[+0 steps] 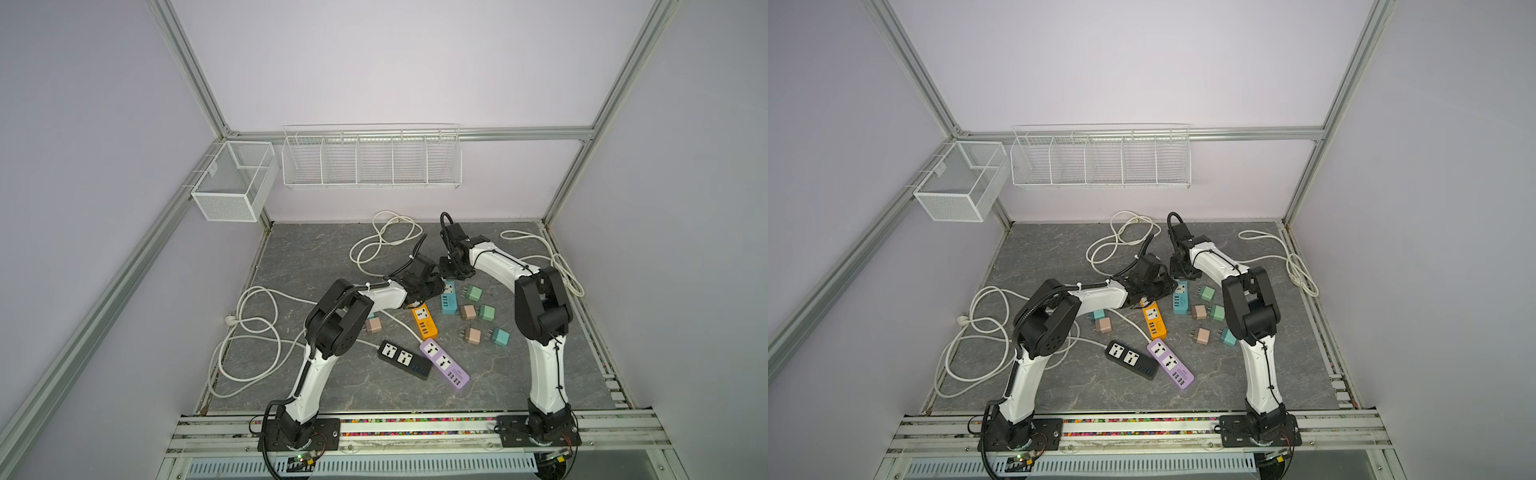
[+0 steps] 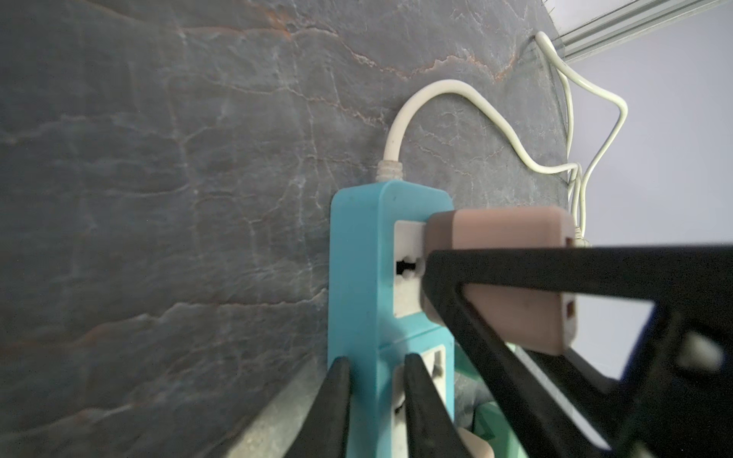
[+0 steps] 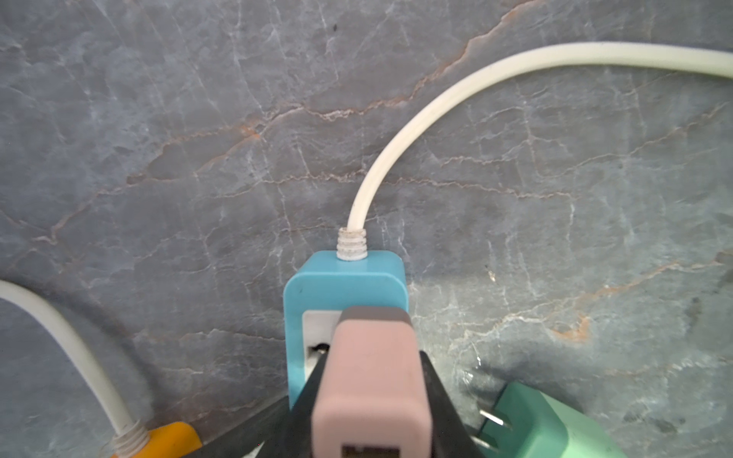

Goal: Pull the plug off the socket
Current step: 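Close right gripper on pink adapter while left holds the teal strip, then pull pink adapter off teal strip with right gripper while left holds strip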

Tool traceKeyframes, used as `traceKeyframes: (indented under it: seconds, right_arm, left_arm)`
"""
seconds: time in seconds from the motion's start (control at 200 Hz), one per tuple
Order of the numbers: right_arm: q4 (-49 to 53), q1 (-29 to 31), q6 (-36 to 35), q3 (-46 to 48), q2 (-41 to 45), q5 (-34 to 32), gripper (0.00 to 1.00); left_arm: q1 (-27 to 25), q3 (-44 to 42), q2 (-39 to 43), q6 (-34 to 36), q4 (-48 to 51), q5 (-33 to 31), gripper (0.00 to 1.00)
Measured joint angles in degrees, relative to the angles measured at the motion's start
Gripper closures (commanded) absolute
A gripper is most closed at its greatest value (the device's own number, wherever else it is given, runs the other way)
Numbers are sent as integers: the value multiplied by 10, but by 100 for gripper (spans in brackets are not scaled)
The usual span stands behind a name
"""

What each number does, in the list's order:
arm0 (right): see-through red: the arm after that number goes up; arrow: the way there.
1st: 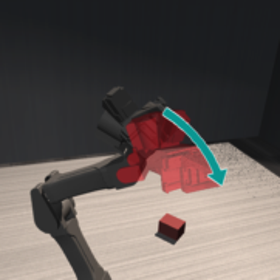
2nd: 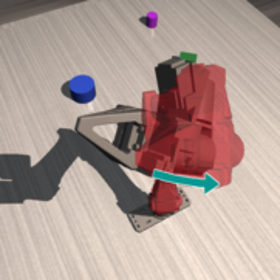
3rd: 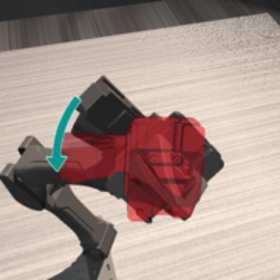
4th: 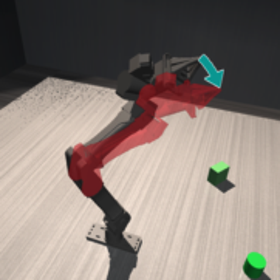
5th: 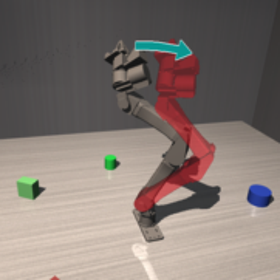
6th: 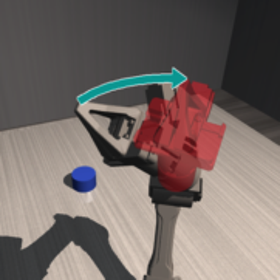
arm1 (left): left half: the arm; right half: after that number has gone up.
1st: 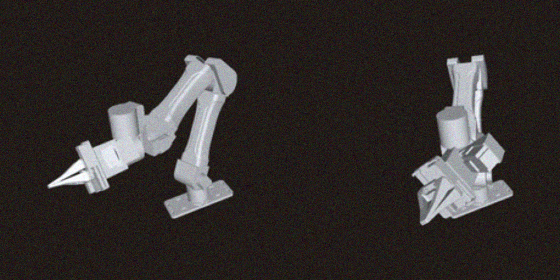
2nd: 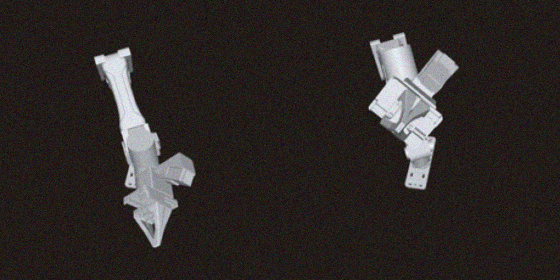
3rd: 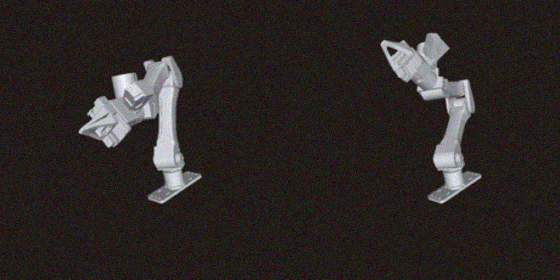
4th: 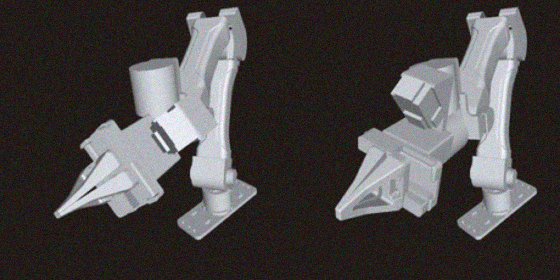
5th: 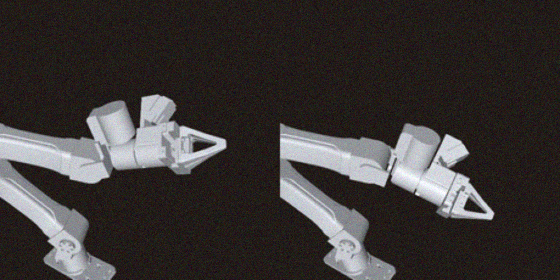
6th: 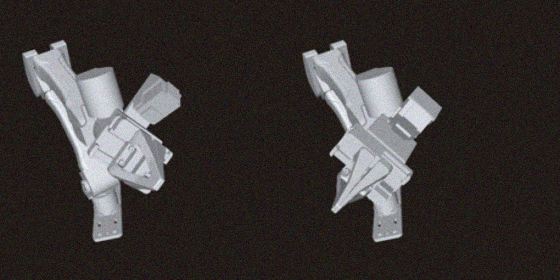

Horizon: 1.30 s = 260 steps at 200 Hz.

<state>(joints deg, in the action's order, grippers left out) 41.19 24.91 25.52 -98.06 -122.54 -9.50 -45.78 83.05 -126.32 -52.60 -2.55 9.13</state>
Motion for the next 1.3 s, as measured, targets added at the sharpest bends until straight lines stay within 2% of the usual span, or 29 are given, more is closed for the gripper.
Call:
traceKeyframes:
  seconds: [0.31,0.87,1.3]
  right_arm:
    - [8,-13,0,0,1,22,87]
    - [10,-12,-1,-1,1,18,88]
    - [36,3,-7,-27,1,-17,88]
  left_arm:
    - [-5,-5,2,-8,-7,-5,76]
    - [-9,-5,2,-10,-6,-15,76]
    - [-9,-5,2,-14,-5,-18,77]
